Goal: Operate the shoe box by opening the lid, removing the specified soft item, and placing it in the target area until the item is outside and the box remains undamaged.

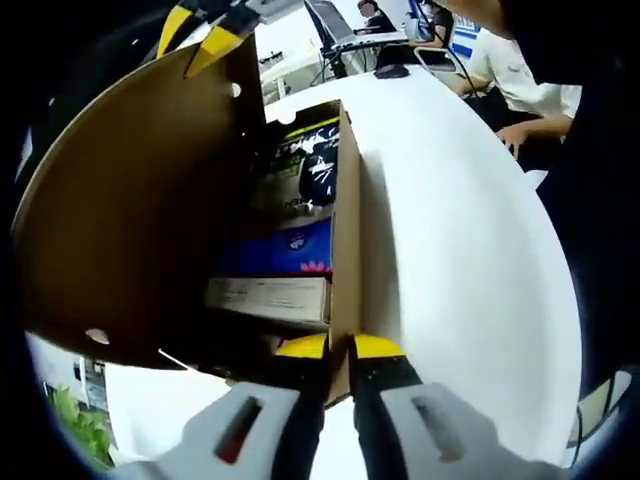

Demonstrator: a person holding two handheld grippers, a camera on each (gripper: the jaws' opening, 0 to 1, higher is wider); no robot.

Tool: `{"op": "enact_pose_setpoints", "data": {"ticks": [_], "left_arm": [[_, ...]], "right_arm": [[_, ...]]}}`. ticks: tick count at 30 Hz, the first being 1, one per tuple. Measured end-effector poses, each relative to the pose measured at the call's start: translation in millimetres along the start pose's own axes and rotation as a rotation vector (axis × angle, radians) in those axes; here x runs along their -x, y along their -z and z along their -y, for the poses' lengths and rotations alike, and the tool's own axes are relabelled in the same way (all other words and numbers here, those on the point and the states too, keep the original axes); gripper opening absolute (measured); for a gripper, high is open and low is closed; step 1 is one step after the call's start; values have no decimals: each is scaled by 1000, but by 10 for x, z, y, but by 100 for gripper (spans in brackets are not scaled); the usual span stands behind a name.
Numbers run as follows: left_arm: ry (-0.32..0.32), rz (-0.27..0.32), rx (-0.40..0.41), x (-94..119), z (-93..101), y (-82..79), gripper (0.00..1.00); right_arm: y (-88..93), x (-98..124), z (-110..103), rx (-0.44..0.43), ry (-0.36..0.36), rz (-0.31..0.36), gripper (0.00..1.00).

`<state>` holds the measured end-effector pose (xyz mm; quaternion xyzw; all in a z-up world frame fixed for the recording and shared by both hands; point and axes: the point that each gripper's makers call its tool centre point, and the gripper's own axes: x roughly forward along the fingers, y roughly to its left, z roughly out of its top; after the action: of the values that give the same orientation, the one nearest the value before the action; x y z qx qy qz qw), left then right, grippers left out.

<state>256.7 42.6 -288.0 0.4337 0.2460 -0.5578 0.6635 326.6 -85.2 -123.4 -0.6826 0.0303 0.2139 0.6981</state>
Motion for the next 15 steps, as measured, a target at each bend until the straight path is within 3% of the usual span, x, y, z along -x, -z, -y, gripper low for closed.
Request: {"op": "enact_pose_setpoints", "data": {"ticks": [15], "left_arm": [[15, -12, 13, -4, 8, 9, 6]], "right_arm": [[31, -76, 81, 31, 30, -10, 15]]}}
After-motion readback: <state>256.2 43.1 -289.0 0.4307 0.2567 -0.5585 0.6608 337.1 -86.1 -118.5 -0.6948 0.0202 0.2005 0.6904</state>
